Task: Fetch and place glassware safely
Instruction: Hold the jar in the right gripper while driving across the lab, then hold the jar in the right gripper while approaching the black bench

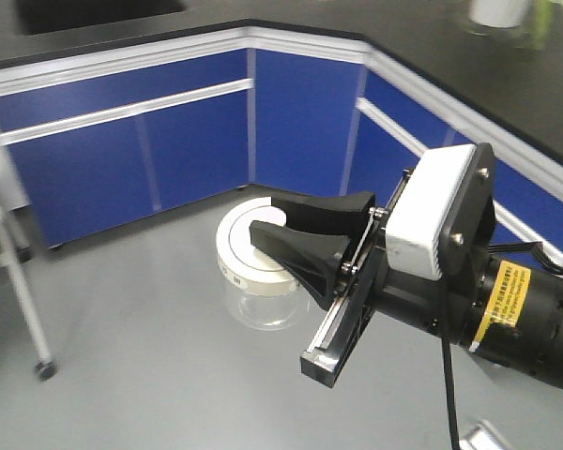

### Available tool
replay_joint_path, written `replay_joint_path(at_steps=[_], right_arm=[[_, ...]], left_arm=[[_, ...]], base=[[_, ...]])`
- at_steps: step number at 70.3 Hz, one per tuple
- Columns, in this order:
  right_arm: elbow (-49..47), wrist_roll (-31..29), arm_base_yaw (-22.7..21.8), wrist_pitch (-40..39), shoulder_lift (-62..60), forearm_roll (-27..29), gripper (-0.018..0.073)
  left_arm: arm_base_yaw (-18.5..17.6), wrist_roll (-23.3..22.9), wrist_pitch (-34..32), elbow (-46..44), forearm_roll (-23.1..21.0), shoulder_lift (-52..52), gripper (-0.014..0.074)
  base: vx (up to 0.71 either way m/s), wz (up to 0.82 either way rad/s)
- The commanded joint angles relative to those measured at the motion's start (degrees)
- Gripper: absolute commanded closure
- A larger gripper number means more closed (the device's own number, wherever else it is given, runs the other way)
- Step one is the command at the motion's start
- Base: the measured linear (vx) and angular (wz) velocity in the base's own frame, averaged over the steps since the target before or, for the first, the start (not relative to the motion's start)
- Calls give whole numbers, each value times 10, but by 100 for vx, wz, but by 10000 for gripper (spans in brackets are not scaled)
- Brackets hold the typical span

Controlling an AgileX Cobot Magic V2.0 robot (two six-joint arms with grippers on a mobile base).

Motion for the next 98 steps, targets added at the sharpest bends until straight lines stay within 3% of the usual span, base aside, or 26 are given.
replay_joint_path(at_steps=[1,98], right_arm=[[-18,-2,-1,-43,-15,17,563],[-18,-2,-1,-43,-15,17,563]], left_arm=[[-3,-5,-40,-15,-4,-1,603],[-3,-5,-40,-15,-4,-1,603]], base=[[21,-79],[19,-69]])
